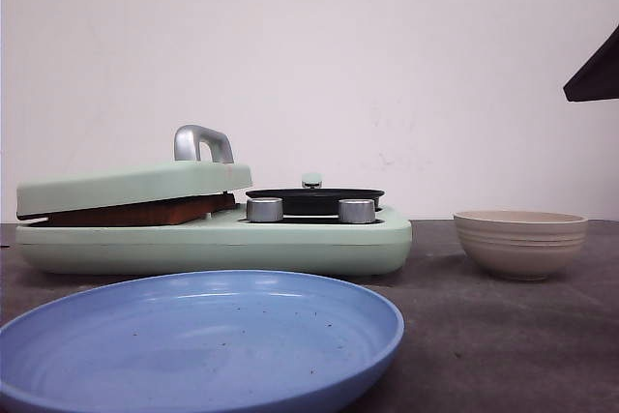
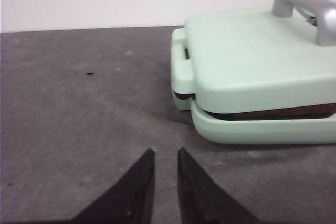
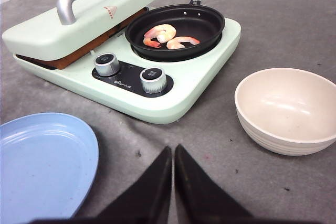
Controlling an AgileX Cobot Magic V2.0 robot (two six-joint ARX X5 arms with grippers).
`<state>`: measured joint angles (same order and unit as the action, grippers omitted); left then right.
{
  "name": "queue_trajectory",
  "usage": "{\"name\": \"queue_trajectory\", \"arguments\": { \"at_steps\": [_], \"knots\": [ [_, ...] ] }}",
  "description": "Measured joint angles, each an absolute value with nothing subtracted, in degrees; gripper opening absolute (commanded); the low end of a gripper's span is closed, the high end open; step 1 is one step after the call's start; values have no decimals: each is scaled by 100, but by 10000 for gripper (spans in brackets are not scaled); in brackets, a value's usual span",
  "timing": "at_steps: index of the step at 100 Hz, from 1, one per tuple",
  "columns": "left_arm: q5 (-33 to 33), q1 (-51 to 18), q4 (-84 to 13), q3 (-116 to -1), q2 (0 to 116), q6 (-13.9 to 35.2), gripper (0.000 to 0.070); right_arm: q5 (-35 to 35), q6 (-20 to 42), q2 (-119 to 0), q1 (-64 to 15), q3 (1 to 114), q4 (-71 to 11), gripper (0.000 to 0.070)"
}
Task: Make breakfast with bread and shrimp
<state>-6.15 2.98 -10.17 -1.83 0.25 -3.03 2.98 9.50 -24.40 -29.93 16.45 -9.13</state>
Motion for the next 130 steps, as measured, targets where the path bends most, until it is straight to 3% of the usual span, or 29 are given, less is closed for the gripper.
{"name": "queue_trajectory", "arguments": {
  "at_steps": [72,83,109,130],
  "knots": [
    [-615,298,-1017,-183,27,-285,0,301,950,-2440,-2993,1645,-919,0],
    [-615,298,-1017,-183,27,-285,0,266,937,-2185,-2895,1643,-1208,1],
    [-613,298,-1020,-183,27,-285,0,215,-165,-823,-1321,711,-329,1],
    [-611,298,-1020,-183,30,-285,0,1039,-419,-10,-95,84,-561,1]
  ]
}}
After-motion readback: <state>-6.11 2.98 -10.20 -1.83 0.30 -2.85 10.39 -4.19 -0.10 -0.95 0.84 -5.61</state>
